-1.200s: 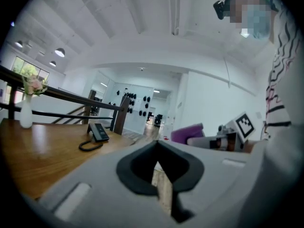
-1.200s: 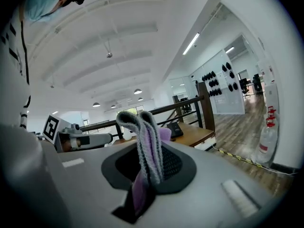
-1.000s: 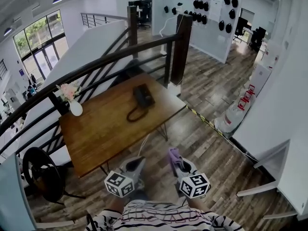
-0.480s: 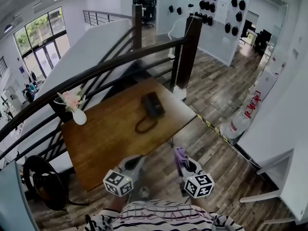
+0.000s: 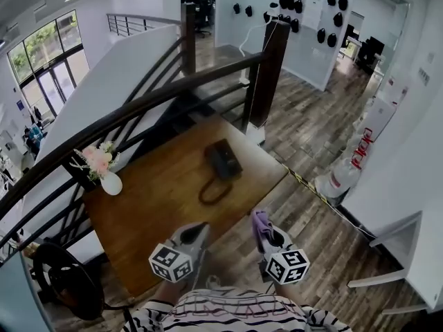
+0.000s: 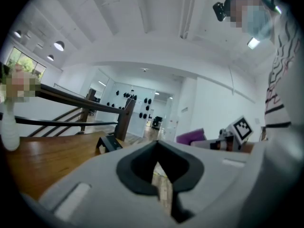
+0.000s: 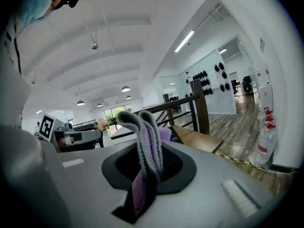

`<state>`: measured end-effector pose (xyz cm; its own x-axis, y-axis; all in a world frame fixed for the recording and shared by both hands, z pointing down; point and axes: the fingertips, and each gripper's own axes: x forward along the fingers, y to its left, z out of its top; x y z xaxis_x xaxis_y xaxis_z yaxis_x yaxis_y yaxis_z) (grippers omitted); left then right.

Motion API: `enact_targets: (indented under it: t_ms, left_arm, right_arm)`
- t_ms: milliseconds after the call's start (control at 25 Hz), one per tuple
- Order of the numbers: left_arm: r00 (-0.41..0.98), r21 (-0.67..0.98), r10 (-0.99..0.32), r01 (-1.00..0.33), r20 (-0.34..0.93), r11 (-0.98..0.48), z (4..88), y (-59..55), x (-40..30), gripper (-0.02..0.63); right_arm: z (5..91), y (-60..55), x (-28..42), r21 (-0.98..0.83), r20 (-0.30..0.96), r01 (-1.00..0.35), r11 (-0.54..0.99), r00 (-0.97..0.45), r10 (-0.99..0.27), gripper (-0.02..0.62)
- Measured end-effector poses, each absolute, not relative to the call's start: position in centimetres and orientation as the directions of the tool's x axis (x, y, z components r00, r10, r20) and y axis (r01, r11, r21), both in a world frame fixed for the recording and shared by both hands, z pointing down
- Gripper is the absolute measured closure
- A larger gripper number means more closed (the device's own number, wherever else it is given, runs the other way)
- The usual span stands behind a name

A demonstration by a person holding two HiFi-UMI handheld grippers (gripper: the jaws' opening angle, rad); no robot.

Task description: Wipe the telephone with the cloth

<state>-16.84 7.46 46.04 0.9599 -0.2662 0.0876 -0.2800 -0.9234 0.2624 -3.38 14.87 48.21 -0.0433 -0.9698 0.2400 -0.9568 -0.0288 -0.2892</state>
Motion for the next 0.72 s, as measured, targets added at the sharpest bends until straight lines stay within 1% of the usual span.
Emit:
enact_targets:
  t_ms: [360,520,720]
  left_arm:
    - [0.952,0.283,-0.289,-0.307,0.105,-0.909,47.6,3.4,-16.2,0.607]
    - [0.944,0.285,-0.310,-0.329,0.112,-0.900,47.8,2.1,-13.7,0.607]
    - [0.935,0.282,-0.336,-0.355,0.116,-0.891,47.7,1.2,-8.7,0.607]
  right_arm:
    - [48.4,10.5,-1.9,-0.291,0.226,-0.956,-0.022,-0.046,-0.973,0.546]
    - [48.7,9.0,0.7,-0.300,0.225,-0.954,-0.004,-0.067,-0.972,0.546]
    - [48.8,7.4,5.3,-0.293,0.224,-0.955,0.039,-0.109,-0.968,0.546]
